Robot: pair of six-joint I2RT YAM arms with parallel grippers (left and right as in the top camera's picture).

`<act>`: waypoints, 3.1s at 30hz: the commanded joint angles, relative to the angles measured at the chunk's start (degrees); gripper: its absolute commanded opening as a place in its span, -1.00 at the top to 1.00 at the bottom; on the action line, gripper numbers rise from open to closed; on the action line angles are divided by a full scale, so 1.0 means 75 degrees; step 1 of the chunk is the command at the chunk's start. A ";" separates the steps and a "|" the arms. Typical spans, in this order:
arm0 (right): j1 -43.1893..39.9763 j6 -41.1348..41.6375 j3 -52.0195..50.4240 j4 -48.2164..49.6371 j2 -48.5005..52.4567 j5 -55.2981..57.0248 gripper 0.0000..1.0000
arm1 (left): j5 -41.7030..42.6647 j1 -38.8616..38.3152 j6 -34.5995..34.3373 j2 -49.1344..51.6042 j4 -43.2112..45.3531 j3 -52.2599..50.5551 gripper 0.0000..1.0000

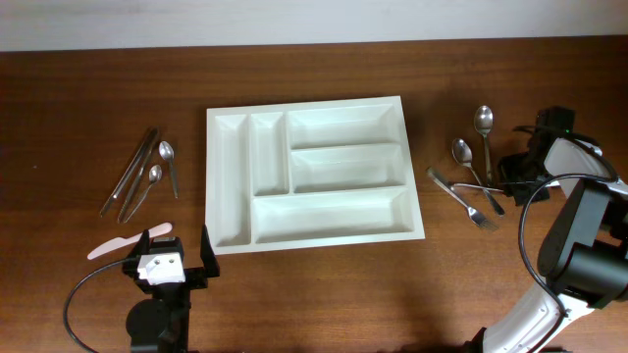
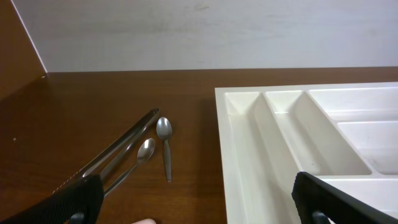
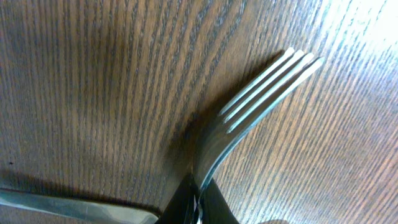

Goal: Pack container
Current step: 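Lower the right gripper and grasp the silver fork by its handle, then carry the fork with the right gripper into the tray's top compartment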

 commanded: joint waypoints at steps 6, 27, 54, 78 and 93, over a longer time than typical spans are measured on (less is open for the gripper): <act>0.0061 -0.0248 0.0047 0.0035 0.0358 0.0090 0.92 | 0.0108 0.0047 0.0119 -0.0044 0.0029 -0.0061 -0.99; 0.0268 -0.2503 0.4692 -0.1751 0.0189 -0.0513 0.92 | 0.0108 0.0047 0.0119 -0.0044 0.0029 -0.0061 -0.98; 0.5106 0.3547 0.5356 -0.1017 0.2189 0.1142 0.92 | 0.0108 0.0047 0.0119 -0.0044 0.0029 -0.0061 -0.99; 0.5523 0.3908 0.5351 -0.0778 0.2320 0.0542 0.66 | 0.0108 0.0047 0.0119 -0.0044 0.0029 -0.0061 -0.98; 0.5310 -0.0020 0.6056 -0.0490 0.2229 0.0475 -0.40 | 0.0108 0.0047 0.0119 -0.0044 0.0029 -0.0061 -0.99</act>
